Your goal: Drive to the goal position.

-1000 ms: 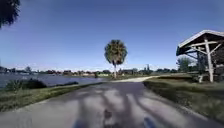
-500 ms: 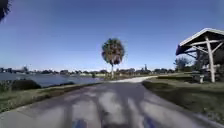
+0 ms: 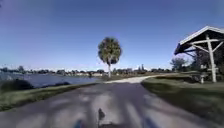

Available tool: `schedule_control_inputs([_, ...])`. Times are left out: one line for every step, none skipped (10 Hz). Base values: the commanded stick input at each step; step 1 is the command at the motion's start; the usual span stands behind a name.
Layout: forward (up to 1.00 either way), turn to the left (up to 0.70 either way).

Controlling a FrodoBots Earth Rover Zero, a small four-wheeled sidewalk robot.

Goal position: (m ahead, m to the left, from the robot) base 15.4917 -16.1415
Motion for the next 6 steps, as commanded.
schedule_control_inputs([0.85,0.00])
schedule_control_inputs([0.85,0.00])
schedule_control_inputs([0.85,0.21])
schedule_control_inputs([0.85,0.34])
schedule_control_inputs([0.85,0.34])
schedule_control_inputs([0.85,0.27])
